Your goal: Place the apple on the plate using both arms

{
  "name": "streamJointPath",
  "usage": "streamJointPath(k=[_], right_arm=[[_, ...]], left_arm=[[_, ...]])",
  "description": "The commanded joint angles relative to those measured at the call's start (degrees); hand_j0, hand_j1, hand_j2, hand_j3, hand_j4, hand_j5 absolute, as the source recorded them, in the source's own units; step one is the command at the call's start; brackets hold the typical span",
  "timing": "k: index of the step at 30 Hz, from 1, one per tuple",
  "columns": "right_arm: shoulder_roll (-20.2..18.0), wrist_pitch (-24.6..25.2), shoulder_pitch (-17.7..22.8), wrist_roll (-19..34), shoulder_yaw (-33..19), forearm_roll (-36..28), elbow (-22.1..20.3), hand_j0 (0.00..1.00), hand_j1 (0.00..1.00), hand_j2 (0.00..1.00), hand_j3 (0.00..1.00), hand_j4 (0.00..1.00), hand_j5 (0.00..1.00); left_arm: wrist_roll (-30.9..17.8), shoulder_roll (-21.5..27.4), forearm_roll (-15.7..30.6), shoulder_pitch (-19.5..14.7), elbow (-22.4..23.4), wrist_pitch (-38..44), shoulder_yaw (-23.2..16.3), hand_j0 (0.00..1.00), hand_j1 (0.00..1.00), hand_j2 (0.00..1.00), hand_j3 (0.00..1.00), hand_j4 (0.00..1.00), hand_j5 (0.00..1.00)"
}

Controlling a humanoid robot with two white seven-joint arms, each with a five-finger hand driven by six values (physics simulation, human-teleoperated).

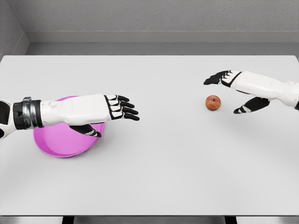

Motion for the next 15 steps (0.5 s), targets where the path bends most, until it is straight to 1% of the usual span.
streamJointPath(k=[1, 2, 4, 8, 10, 12, 15], right_arm=[[1.49, 1.33, -0.09, -0.02, 0.92, -0.38, 1.41, 1.00, 1.00, 1.00, 1.00, 1.00, 1.00], [2.01, 2.47, -0.53, -0.02, 1.80, -0.38, 2.20, 1.00, 1.00, 1.00, 1.00, 1.00, 1.00], [2.54, 2.91, -1.23, -0.02, 3.47, -0.38, 3.96, 1.00, 1.00, 1.00, 1.00, 1.00, 1.00], [2.72, 3.00, -1.58, -0.02, 4.44, -0.38, 5.46, 1.00, 1.00, 1.00, 1.00, 1.00, 1.00], [3.68, 2.91, -1.67, -0.02, 4.88, -0.38, 7.30, 1.00, 1.00, 1.00, 1.00, 1.00, 1.00], [3.77, 2.91, -1.93, -0.02, 5.06, -0.38, 8.45, 1.00, 1.00, 1.00, 1.00, 1.00, 1.00], [4.12, 2.91, -2.63, -0.02, 6.02, -0.29, 9.59, 1.00, 1.00, 1.00, 1.00, 1.00, 1.00]], left_arm=[[0.01, 0.05, 0.40, 0.00, -0.01, 0.09, 0.05, 1.00, 1.00, 1.00, 1.00, 1.00, 1.00], [0.01, 0.05, 0.40, 0.00, -0.01, 0.09, 0.05, 1.00, 1.00, 1.00, 1.00, 1.00, 1.00], [0.01, 0.05, 0.40, 0.00, -0.01, 0.09, 0.05, 1.00, 1.00, 1.00, 1.00, 1.00, 1.00], [0.01, 0.05, 0.40, 0.00, 0.08, 0.09, 0.05, 1.00, 1.00, 1.00, 1.00, 1.00, 1.00], [0.01, 0.05, 0.40, 0.00, 0.08, 0.09, 0.14, 1.00, 1.00, 1.00, 1.00, 1.00, 1.00], [-0.08, 0.05, 0.40, -0.09, 0.08, 0.09, 0.05, 1.00, 1.00, 1.00, 1.00, 1.00, 1.00], [-1.40, 0.05, 0.40, -0.09, 0.08, 0.09, 0.13, 1.00, 1.00, 1.00, 1.00, 1.00, 1.00]])
